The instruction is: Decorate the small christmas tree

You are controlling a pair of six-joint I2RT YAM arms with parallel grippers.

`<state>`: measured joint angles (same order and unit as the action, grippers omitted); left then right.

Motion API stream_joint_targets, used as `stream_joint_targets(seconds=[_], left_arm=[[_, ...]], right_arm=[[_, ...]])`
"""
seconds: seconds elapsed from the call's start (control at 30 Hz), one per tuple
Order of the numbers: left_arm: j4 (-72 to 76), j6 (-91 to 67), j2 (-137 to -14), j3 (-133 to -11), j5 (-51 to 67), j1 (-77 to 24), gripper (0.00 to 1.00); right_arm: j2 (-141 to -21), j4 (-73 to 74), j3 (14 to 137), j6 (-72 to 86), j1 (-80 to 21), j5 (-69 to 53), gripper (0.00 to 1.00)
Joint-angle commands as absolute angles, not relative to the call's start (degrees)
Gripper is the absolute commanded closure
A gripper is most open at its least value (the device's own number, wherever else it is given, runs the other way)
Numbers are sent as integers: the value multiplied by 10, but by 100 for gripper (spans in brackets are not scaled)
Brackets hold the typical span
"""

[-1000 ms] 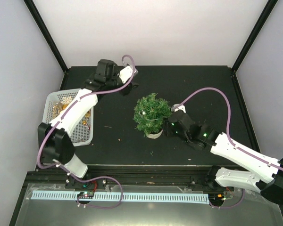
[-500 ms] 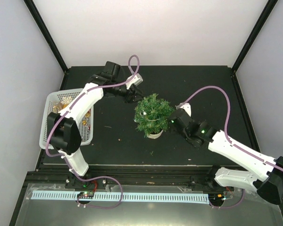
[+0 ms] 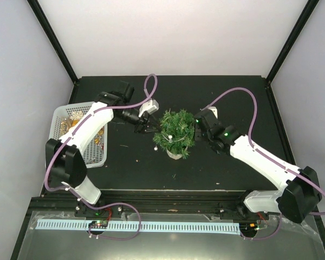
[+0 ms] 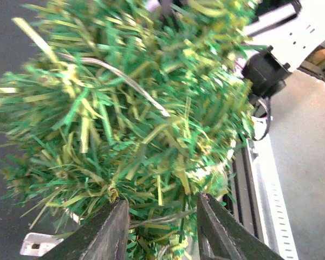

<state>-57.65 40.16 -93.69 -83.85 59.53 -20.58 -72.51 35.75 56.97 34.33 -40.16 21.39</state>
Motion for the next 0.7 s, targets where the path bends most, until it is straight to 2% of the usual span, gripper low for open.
stream_joint_targets(seconds=[0.0, 0.37, 0.67], left_arm=[[-613, 452, -900, -809, 637, -206, 64], [-590, 449, -849, -749, 630, -230, 63], [-552, 431, -775, -682, 607, -237, 55]], right_arm=[[-743, 323, 610, 319, -374, 195, 28], [-825, 237, 654, 281, -317, 130, 26], [-892, 217, 731, 255, -309, 105, 25]])
